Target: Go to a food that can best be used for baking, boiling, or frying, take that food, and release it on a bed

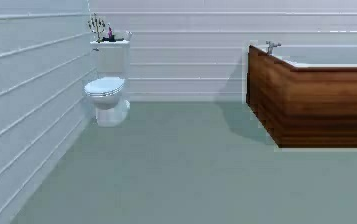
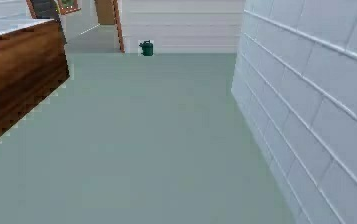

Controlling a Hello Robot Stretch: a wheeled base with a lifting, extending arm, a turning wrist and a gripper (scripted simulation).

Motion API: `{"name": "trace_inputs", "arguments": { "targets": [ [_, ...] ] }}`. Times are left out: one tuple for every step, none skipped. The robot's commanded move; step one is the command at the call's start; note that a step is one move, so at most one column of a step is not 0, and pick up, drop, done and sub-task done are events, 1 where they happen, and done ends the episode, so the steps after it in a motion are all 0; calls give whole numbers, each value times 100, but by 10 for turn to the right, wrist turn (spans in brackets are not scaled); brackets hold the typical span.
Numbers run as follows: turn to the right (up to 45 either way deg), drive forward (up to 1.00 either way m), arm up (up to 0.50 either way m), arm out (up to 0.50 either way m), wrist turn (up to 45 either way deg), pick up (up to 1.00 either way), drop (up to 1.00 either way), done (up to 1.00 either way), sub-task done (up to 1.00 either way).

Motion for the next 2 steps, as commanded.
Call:
{"name": "trace_inputs", "arguments": {
  "targets": [
    [450, 0, 0, 0, 0, 0, 0, 0, 0],
    [450, 0, 0, 0, 0, 0, 0, 0, 0]
  ]
}}
